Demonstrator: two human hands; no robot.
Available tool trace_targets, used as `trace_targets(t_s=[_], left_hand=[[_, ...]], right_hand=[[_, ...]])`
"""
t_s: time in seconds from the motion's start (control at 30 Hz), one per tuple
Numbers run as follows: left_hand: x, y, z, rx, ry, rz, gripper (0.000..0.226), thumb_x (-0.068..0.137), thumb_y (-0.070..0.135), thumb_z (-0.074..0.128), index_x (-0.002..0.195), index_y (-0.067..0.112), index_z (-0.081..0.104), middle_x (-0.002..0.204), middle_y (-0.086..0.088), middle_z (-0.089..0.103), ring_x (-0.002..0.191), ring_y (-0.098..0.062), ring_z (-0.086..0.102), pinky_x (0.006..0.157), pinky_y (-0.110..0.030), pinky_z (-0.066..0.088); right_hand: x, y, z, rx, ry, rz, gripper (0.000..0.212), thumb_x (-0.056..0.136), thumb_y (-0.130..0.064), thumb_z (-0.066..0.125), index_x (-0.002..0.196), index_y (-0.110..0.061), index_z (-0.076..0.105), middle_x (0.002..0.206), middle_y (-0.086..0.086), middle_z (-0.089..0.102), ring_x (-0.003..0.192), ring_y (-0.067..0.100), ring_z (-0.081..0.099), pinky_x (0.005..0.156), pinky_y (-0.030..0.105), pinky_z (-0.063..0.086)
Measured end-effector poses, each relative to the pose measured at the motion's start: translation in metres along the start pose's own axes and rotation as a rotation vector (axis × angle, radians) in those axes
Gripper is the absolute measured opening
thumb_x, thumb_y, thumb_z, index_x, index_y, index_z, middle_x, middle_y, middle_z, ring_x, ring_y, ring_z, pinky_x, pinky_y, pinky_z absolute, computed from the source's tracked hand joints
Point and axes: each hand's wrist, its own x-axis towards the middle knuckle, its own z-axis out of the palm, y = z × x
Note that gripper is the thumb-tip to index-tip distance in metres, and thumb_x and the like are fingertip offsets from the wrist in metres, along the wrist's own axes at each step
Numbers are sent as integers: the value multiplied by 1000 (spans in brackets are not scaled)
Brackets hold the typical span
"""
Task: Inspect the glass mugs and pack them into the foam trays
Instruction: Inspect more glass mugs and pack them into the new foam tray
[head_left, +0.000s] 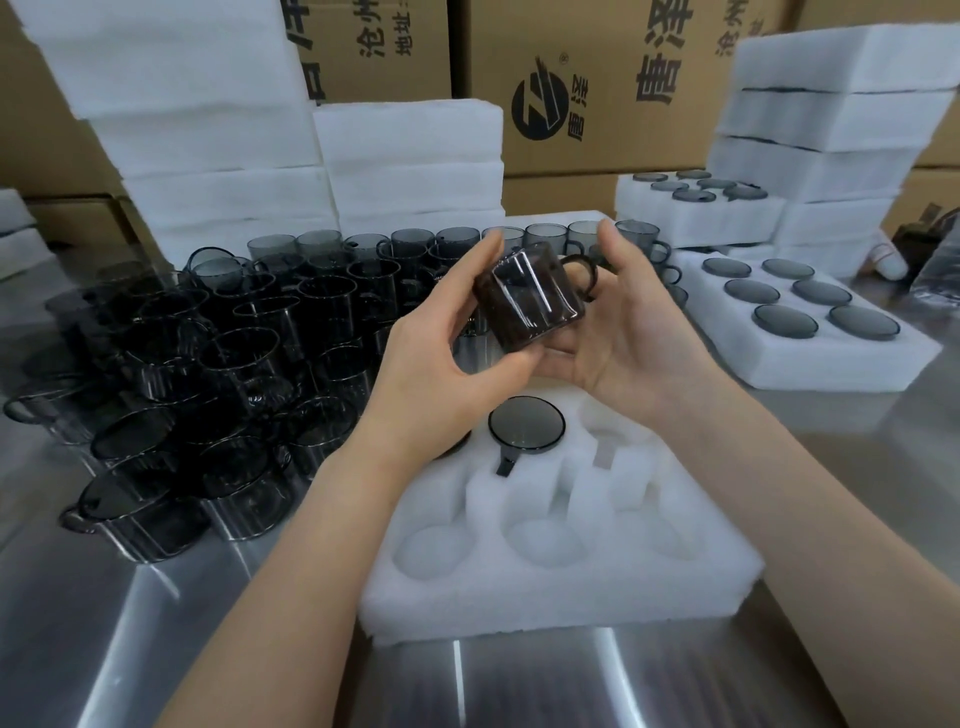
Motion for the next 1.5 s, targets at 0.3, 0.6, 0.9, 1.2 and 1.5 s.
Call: trace_targets(t_s=[0.3,0.6,0.9,1.2,1.5], left_hand=[[1,-7,-3,-62,-62,-88,89,72,31,81,149,21,37,149,11,45,137,1,39,115,-25,32],[5,-2,-7,62,233,-179,21,91,10,65,109,19,71,103,10,72,94,-3,67,92,-31,54],[8,-14,-13,176,286,-290,21,92,18,60,83,33,71,81,10,73,80,-11,67,79,-40,58],[9,-16,-12,194,246,-362,26,91,19,60,75,37,68,79,11,72,80,-14,68,83,-39,57],[8,-14,-12,206,219,-386,27,91,17,60,75,37,68,79,11,72,82,-15,68,86,-41,56]], right_hand=[[-5,-17,-20,-126,-219,3,47,79,-18,69,125,-23,64,119,9,67,106,28,64,88,46,54],[-35,-29,-16,-732,104,-59,28,73,-13,74,100,-16,69,83,1,70,80,19,64,70,34,54],[-51,-19,-15,-1315,206,19,19,67,-31,73,82,-40,64,77,-13,64,63,-4,54,53,12,41],[-54,-9,-8,-1689,8,195,26,89,-50,44,113,-40,41,124,-13,35,123,13,30,104,36,26],[-57,6,-14,-1845,-107,399,62,97,-58,11,153,-38,-4,160,-19,-16,146,3,-18,119,36,-5]])
